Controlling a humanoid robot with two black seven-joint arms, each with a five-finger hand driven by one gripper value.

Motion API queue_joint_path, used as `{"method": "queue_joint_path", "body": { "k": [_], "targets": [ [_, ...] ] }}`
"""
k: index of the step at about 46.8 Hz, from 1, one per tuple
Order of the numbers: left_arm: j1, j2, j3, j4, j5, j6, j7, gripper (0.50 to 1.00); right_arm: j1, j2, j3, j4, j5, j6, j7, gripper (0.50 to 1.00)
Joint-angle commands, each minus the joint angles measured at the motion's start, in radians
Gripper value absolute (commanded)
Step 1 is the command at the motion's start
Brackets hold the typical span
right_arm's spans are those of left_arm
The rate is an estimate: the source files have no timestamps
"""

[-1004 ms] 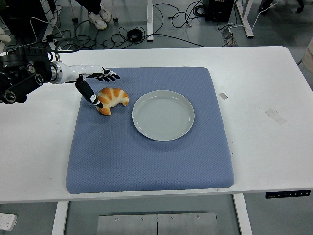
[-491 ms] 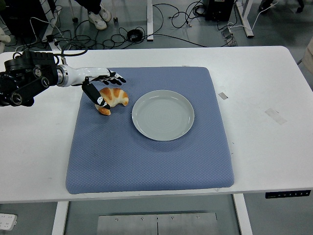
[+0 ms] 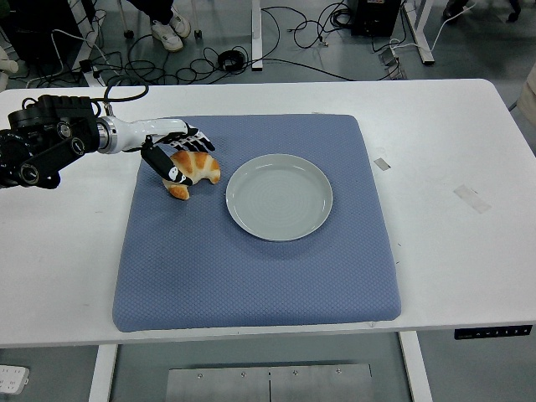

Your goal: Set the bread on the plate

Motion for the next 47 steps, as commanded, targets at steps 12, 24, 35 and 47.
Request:
{"method": "queue_joint_path", "body": {
  "k": [12, 24, 35, 47],
  "targets": [
    [0.005, 0.000, -0.001, 0.000, -0.010, -0.001, 0.000, 0.737, -0.001, 0.000, 0.000, 0.000, 0.000, 0.000, -0.001, 1.000],
    [0.005, 0.002, 0.000, 0.000, -0.027, -0.001, 0.000, 0.683, 0.001, 0.000, 0.000, 0.000, 0.000, 0.000, -0.001, 1.000],
    [0.005, 0.002, 0.000, 0.000, -0.027, -0.002, 0.000, 0.642, 0.001, 0.000, 0.000, 0.000, 0.000, 0.000, 0.001, 1.000],
    [0.001, 0.008, -0.012, 0.000, -0.028, -0.004, 0.000, 0.628, -0.001, 0.000, 0.002, 0.000, 0.000, 0.000, 0.001, 1.000]
  ]
}}
